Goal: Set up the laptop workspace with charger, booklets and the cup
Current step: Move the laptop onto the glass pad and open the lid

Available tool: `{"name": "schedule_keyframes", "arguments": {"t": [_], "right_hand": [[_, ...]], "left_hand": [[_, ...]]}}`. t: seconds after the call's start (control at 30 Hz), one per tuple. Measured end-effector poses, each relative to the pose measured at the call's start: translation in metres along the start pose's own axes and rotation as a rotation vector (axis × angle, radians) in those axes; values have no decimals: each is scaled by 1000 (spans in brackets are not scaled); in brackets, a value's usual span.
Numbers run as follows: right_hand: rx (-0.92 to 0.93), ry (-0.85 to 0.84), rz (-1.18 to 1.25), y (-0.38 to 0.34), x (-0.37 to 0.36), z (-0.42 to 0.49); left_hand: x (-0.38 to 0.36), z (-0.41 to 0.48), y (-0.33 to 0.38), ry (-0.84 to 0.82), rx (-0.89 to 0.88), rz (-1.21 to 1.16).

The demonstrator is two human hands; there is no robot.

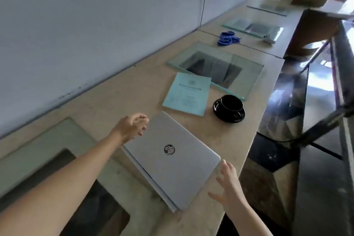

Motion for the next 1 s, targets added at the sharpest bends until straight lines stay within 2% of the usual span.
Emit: {"name": "schedule_keyframes", "arguments": {"t": [0.1, 0.33, 0.5, 0.7, 1.0], "right_hand": [[-73, 46, -61, 20, 7, 15], [-200, 67, -97, 61, 4, 35], [-213, 42, -77, 66, -12, 38], [-229, -28, 8, 60, -29, 40], [-322, 33, -13, 69, -33, 52]], "left_hand": [[-25, 18, -32, -41, 72, 113], [-38, 45, -78, 21, 136, 432], [-57, 51, -86, 33, 73, 557], [-63, 57, -97, 0, 131, 587], [-53, 66, -105, 79, 225, 527]]}}
Point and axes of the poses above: each hand's wrist, its own z-axis towards the middle knuckle, its own x-axis out of the back of the hand, y = z × x, the point moved 10 cm from there along z, towards the middle knuckle, and after that the axes turned 14 degrees about y, right-handed, at the moved point
